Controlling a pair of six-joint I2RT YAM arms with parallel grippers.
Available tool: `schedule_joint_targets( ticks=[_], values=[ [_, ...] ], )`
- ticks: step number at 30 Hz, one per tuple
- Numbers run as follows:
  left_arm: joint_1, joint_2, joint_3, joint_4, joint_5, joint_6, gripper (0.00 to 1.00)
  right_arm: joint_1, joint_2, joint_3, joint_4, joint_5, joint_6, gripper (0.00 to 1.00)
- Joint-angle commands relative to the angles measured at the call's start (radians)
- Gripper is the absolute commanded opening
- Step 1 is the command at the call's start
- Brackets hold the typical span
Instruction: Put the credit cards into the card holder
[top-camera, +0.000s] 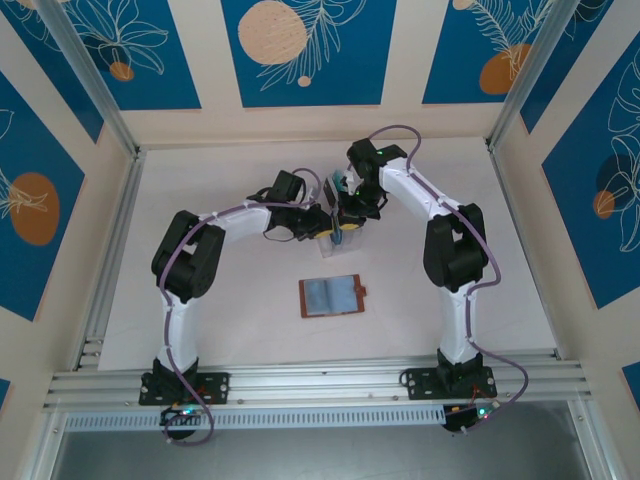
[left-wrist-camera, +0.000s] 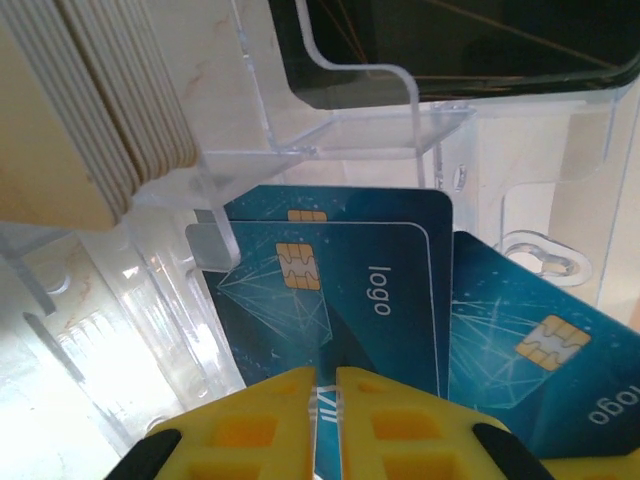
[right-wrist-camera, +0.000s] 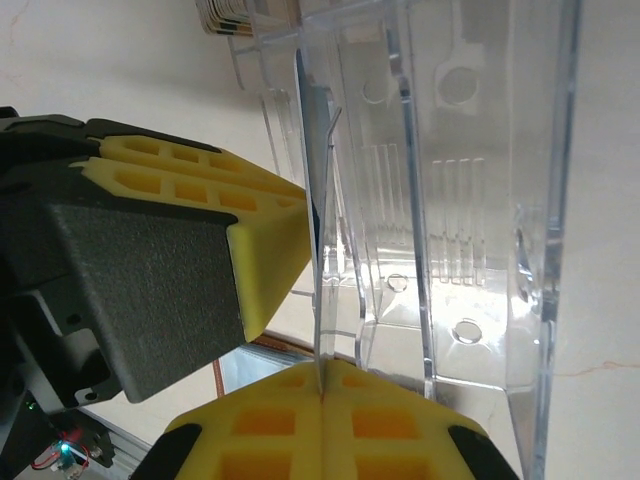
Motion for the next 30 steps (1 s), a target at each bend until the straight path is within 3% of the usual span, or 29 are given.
schedule_joint_targets(
  ticks=[1,15,30],
  values=[
    [0.013,-0.057,-0.021,0.011,0.014,-0.009,0.13,0.010,-0.050,0.009,-0.040,0.003,0.010,0.00],
    [0.042,-0.131,-0.033,-0.020,0.030,0.017,0.13,0.020,-0.074,0.037,-0.066,0.064,0.012,0.00],
    [0.048,-0.269,-0.156,-0.056,0.034,0.070,0.14,0.021,-0.134,0.040,-0.064,0.142,0.026,0.00]
  ],
)
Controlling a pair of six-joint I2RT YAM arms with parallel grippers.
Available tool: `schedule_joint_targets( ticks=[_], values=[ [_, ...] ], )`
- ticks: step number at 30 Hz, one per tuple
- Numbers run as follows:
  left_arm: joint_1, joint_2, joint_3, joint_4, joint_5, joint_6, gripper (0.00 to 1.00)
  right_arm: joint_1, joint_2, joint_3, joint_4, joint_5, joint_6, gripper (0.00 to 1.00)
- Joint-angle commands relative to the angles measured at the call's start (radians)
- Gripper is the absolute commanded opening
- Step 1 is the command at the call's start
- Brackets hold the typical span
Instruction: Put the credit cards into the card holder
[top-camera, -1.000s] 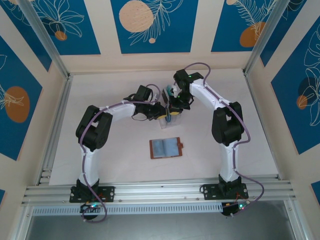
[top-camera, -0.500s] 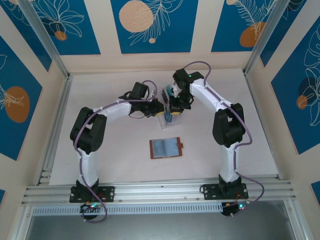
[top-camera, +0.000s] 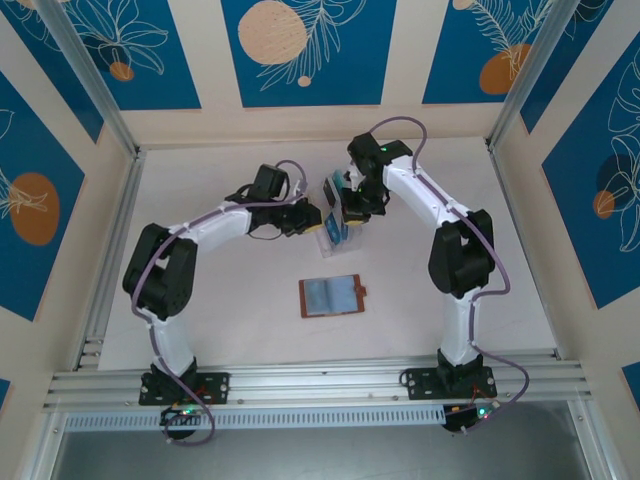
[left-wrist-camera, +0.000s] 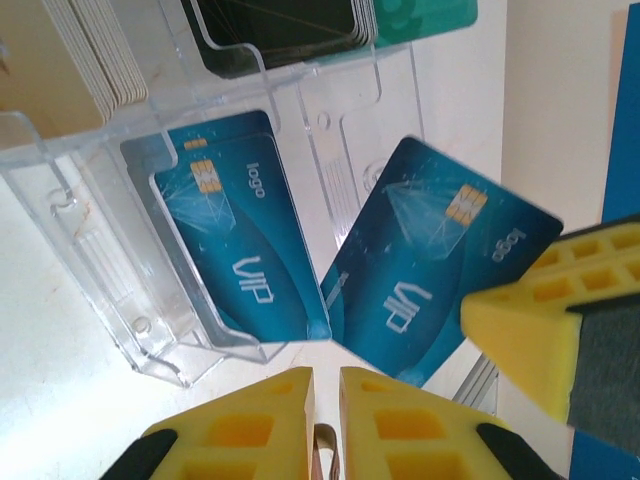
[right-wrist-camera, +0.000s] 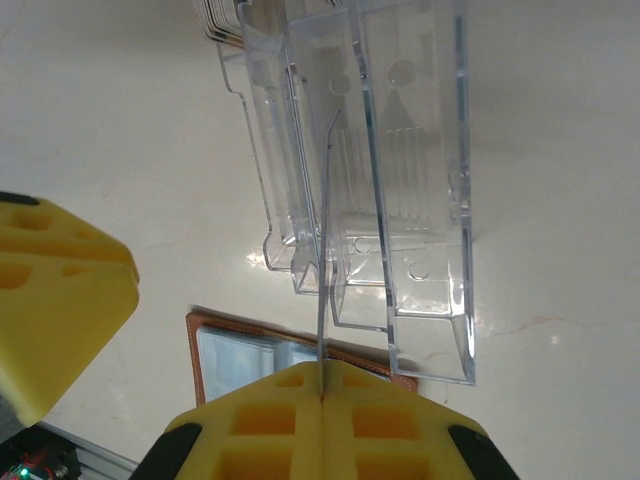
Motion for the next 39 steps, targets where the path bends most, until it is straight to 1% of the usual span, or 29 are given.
schedule_joint_targets(
  ticks=[1,5,8,10,12,15,19,25,33,39],
  values=[
    [-0.001,-0.064,-0.040,-0.046,0.014,0.045,0.14,0.006,-0.075,0.022,-0.018,0.033,0.020,0.00],
    [-0.038,-0.110,-0.087,-0.111,-0.017,0.103,0.15,0.011,-0.142,-0.007,0.005,0.045,0.025,0.00],
    [-0.080,-0.145,-0.141,-0.161,-0.068,0.147,0.15,0.018,-0.231,-0.084,0.049,0.038,0.030,0.00],
    [-0.118,-0.171,-0.176,-0.185,-0.102,0.173,0.15,0.022,-0.307,-0.165,0.091,0.015,0.033,0.00],
    [-0.153,-0.182,-0.207,-0.193,-0.116,0.179,0.16,0.021,-0.379,-0.253,0.137,-0.023,0.035,0.00],
    [-0.192,-0.186,-0.245,-0.206,-0.154,0.183,0.16,0.021,-0.472,-0.401,0.209,-0.117,0.036,0.00],
    [-0.217,-0.165,-0.275,-0.192,-0.153,0.175,0.16,0.024,-0.553,-0.611,0.332,-0.240,0.040,0.00],
    [-0.224,-0.140,-0.308,-0.177,-0.176,0.166,0.15,0.042,-0.589,-0.828,0.508,-0.382,0.063,0.00],
    [-0.225,-0.085,-0.331,-0.173,-0.198,0.169,0.15,0.069,-0.521,-0.922,0.604,-0.412,0.059,0.00],
    [-0.224,-0.090,-0.361,-0.184,-0.223,0.173,0.14,0.071,-0.463,-0.952,0.643,-0.398,0.068,0.00]
  ],
)
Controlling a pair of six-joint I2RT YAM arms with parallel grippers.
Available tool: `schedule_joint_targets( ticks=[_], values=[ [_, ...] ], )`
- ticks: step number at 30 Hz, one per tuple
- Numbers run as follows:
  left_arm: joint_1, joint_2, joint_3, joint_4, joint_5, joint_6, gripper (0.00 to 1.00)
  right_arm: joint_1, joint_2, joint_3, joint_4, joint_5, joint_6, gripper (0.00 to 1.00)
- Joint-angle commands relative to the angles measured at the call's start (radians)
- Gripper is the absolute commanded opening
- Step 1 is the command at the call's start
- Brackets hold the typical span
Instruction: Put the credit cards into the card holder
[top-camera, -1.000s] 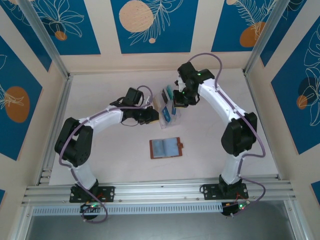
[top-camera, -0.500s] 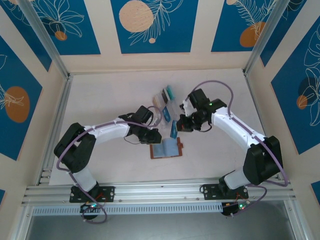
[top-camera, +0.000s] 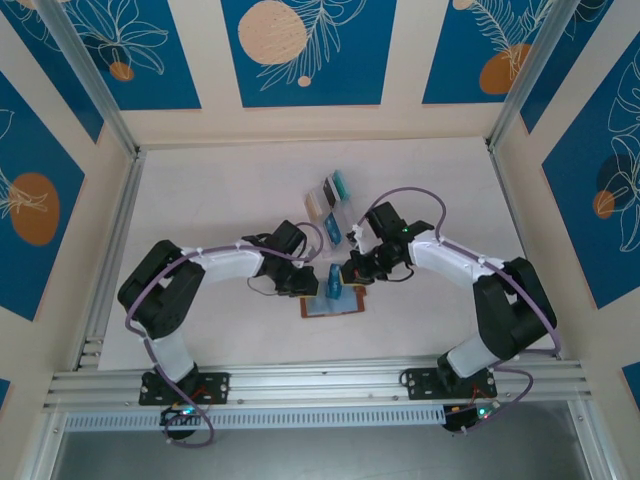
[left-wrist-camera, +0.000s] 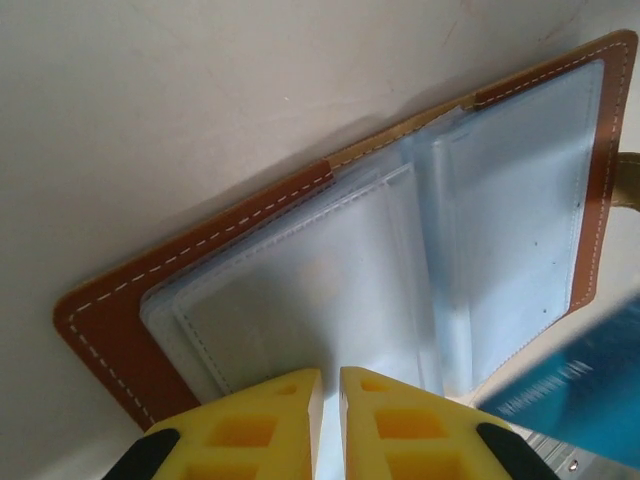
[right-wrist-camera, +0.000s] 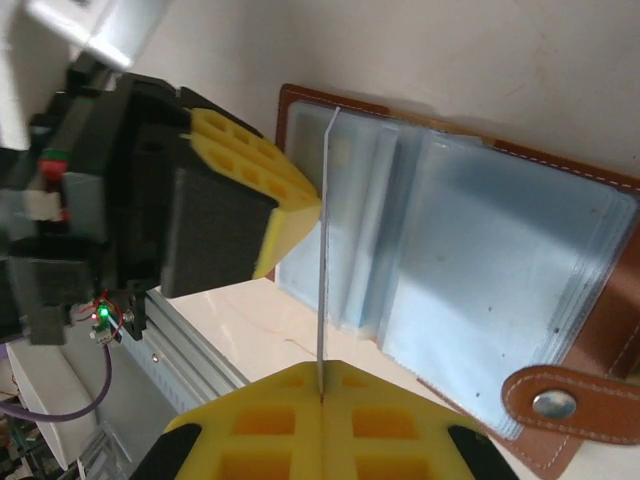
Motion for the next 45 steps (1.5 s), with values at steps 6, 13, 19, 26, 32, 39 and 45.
schedule_joint_targets(
  ticks=[6,13,19,26,32,39,45],
  values=[
    [-0.006,0.000,-0.055,-0.030,-0.055,0.016,0.14,0.004,0.052,-0.034,0.062,-0.016,0.019,0.00],
    [-0.005,0.001,-0.057,-0.023,-0.050,0.013,0.14,0.006,0.075,-0.048,0.087,-0.029,0.026,0.00],
    [-0.005,0.003,-0.058,-0.017,-0.046,0.008,0.14,0.000,0.081,-0.061,0.088,-0.035,0.020,0.00],
    [-0.003,0.003,-0.056,-0.007,-0.029,-0.002,0.14,0.030,0.107,-0.087,0.112,-0.067,0.036,0.00],
    [0.030,-0.011,-0.071,0.038,0.039,-0.019,0.14,0.036,0.128,-0.086,0.078,-0.056,0.035,0.00],
    [0.066,-0.050,-0.129,0.159,0.171,-0.051,0.18,0.039,0.209,-0.041,0.042,-0.038,0.015,0.00],
    [0.099,-0.087,-0.214,0.247,0.211,-0.089,0.18,0.042,0.234,-0.016,0.027,-0.033,0.017,0.00]
  ],
)
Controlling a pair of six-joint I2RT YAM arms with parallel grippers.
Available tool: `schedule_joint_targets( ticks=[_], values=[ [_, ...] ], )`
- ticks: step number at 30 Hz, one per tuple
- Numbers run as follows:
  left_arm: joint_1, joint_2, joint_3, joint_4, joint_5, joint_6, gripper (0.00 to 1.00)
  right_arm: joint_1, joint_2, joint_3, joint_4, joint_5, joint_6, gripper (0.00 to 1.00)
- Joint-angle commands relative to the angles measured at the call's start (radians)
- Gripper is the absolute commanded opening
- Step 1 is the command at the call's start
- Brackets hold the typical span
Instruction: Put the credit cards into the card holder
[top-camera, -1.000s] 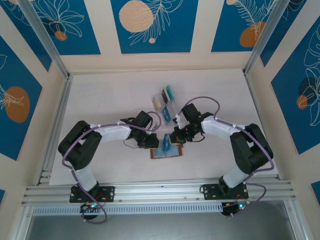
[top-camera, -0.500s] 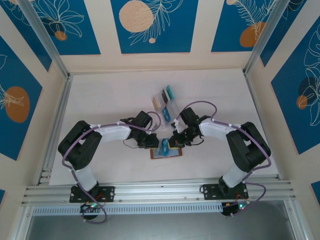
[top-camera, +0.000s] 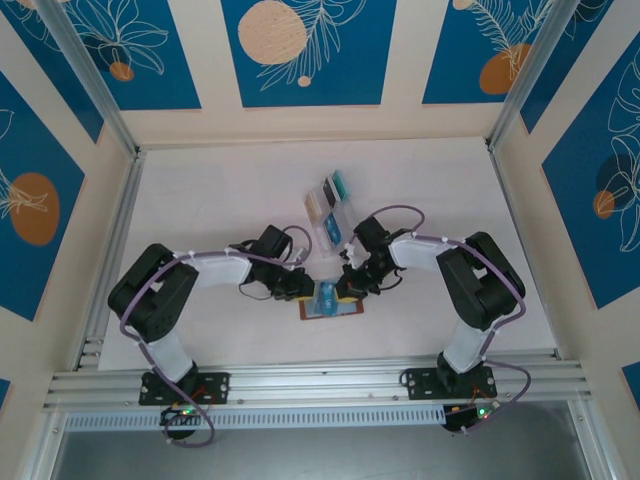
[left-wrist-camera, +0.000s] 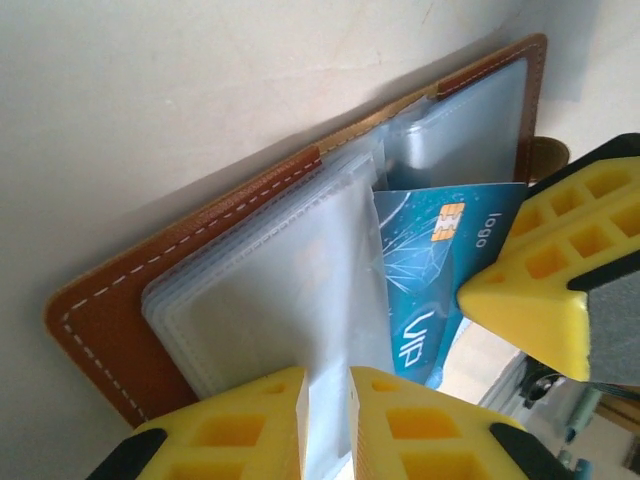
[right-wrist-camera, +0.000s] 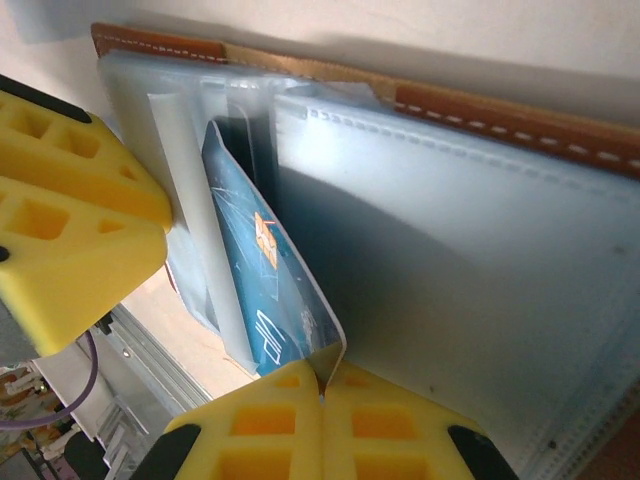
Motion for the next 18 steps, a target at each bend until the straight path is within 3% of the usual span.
schedule_joint_targets(
  ticks=[1,18],
  values=[
    [0.034,-0.039,-0.070,0.059,0.046,-0.039,0.18,0.008,0.019,0.015,-0.054,0.022,-0.015,0.00],
    [0.048,-0.001,-0.047,-0.024,-0.046,0.028,0.14,0.041,0.060,0.113,-0.136,0.037,-0.061,0.00]
  ],
)
